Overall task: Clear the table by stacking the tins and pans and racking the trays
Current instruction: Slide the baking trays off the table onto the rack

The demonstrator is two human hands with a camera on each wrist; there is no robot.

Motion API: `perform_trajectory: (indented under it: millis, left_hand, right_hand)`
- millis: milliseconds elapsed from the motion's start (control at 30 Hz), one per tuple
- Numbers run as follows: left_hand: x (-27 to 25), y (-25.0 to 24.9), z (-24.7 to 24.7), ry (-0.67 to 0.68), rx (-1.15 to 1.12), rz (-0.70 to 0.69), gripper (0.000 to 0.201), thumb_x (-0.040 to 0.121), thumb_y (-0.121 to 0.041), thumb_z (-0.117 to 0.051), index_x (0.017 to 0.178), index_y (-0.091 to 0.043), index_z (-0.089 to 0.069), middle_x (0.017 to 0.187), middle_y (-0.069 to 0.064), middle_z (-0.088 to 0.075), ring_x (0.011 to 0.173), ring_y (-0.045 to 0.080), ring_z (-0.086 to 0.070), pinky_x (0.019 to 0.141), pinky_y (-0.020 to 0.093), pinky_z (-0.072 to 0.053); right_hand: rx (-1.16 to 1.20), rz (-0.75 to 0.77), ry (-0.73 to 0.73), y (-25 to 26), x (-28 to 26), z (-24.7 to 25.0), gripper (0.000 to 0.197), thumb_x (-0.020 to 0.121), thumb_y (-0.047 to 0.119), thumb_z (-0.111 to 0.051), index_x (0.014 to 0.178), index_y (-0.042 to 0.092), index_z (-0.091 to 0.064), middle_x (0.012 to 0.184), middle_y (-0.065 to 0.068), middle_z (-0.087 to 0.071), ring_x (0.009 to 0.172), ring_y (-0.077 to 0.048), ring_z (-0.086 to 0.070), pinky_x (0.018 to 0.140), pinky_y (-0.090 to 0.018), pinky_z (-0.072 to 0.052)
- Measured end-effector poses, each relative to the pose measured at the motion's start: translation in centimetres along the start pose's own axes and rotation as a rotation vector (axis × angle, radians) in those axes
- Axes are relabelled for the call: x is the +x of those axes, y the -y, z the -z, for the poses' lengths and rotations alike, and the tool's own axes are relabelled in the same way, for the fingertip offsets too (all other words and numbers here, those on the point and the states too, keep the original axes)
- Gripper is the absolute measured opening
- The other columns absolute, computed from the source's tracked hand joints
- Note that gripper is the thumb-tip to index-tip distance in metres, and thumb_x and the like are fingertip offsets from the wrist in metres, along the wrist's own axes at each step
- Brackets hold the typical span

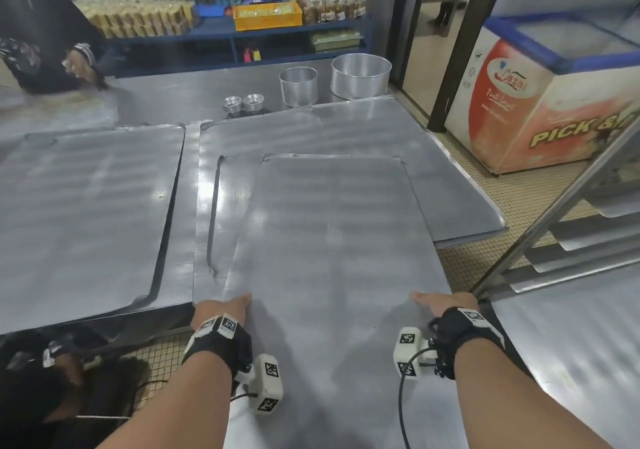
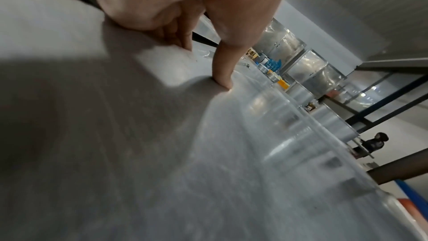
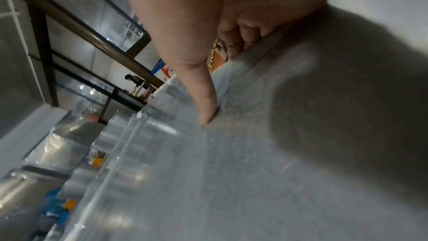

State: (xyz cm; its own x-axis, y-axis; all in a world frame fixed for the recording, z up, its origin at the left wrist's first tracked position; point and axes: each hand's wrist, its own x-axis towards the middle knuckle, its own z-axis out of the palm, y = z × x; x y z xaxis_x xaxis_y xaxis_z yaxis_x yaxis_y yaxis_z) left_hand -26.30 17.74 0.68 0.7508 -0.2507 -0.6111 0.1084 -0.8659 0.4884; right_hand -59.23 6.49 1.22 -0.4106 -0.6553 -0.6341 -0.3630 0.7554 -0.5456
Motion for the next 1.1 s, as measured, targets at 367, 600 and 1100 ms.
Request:
perform_trajectory:
  millis: [367, 600, 1100]
  left_hand:
    - [-0.3, -1.9, 0.0, -0.053, -0.150, -0.043, 0.064, 0.049, -0.046, -0.079, 0.096, -0.007, -0.062, 0.088, 0.018, -0.069, 0.077, 0.041, -0.069, 0.078, 0.054, -0.059]
    - [-0.3, -4.1, 1.1, -0.055, -0.147, -0.126, 0.069, 0.054, -0.045, -0.082, 0.104, -0.001, -0.063, 0.086, 0.022, -0.071, 0.072, 0.041, -0.070, 0.075, 0.058, -0.059]
    - [4.7, -9.4, 5.3, 0.191, 0.023, -0.411, 0.063, 0.075, -0.030, -0.084, 0.114, 0.013, -0.059, 0.118, 0.030, -0.064, 0.089, 0.042, -0.065, 0.083, 0.044, -0.056]
  right_hand:
    - [0.166, -0.031, 0.049, 0.8, 0.8, 2.0, 0.075, 0.070, 0.018, -0.089, 0.129, -0.008, -0.051, 0.121, -0.024, -0.062, 0.082, -0.032, -0.055, 0.073, -0.036, -0.048]
    - [0.218, -0.065, -0.024, 0.6, -0.7, 2.2, 0.079, 0.071, 0.021, -0.089, 0.133, -0.008, -0.049, 0.131, -0.025, -0.058, 0.111, -0.040, -0.061, 0.091, -0.041, -0.052]
    - [0.373, -0.182, -0.275, -2.4, -9.9, -1.6, 0.068, 0.068, 0.024, -0.088, 0.121, -0.007, -0.058, 0.101, -0.017, -0.066, 0.087, -0.029, -0.065, 0.064, -0.033, -0.053]
